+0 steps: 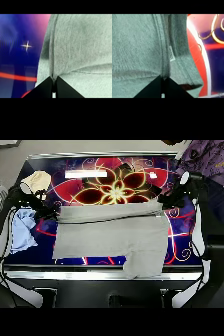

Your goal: Fold the clothes and pants, and hang the long-sleeved shirts on hangers.

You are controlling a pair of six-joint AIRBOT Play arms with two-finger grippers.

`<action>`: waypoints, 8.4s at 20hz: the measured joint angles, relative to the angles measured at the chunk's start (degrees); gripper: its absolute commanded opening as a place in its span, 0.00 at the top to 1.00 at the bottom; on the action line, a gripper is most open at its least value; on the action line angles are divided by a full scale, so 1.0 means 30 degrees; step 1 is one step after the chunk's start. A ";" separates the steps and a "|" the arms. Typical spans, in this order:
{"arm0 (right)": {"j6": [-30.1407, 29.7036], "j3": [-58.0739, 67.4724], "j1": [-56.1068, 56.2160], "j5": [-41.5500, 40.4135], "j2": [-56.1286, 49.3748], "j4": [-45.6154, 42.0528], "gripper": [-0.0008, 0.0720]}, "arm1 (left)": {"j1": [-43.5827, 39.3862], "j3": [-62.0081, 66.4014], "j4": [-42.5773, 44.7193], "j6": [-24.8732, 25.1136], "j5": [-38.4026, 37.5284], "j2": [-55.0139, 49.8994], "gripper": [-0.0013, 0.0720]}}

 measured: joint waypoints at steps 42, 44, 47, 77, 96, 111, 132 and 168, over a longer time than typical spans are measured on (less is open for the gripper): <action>-0.8699 -2.7685 -1.0914 -0.1894 1.5161 0.7868 0.42 | 0.6914 -1.8491 -0.3985 0.1224 0.4758 1.5817 0.16; -0.8655 -2.7715 -1.0673 -0.2069 1.5001 0.7978 0.42 | 0.6914 -1.8498 -0.4014 0.1231 0.4758 1.5817 0.16; -0.8699 -2.7729 -0.9049 -0.2091 1.4287 0.8298 0.45 | 0.6914 -1.8498 -0.4029 0.1231 0.4758 1.5824 0.16; -0.6084 -2.6614 -0.6397 -0.2412 1.7894 0.6615 0.94 | 0.6105 -2.0254 -0.5421 0.4087 0.4626 1.1846 0.96; -0.5268 -2.1063 -0.4080 -0.2674 1.7209 0.8852 0.94 | 0.3308 -1.7136 -0.2535 -0.0219 0.7286 1.5344 0.96; -0.4911 -0.9792 -0.2863 -0.5931 0.5916 0.9479 0.94 | 0.1326 -0.6929 -0.2572 0.0379 0.8757 0.4758 0.96; -0.6535 -0.6419 -0.6980 -0.0852 0.1574 1.0207 0.09 | 0.0976 -0.1617 -0.1931 -0.0146 0.5792 0.2761 0.25; -0.1035 -0.2171 -0.5005 0.2550 0.9122 0.4255 0.94 | -1.4732 0.3475 -1.4141 -0.1625 1.2240 -0.4765 0.96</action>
